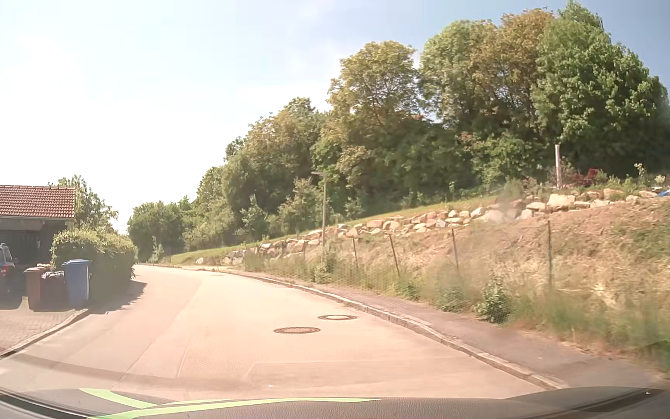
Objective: Follow the waypoints while adhering to traffic rules and regulations
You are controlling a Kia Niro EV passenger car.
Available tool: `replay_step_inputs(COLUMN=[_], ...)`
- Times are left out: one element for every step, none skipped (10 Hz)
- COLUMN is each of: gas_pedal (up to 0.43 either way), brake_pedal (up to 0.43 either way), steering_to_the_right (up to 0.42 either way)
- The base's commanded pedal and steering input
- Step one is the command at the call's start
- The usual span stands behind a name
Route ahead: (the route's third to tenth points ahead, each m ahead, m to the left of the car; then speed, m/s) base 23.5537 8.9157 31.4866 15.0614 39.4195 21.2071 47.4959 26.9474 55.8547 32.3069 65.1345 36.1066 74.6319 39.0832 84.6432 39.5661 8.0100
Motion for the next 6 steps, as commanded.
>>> replay_step_inputs(gas_pedal=[0.177, 0.177, 0.169, 0.150, 0.150, 0.150], brake_pedal=[0.000, 0.000, 0.000, 0.000, 0.000, 0.000], steering_to_the_right=[-0.106, -0.106, -0.106, -0.106, -0.106, -0.106])
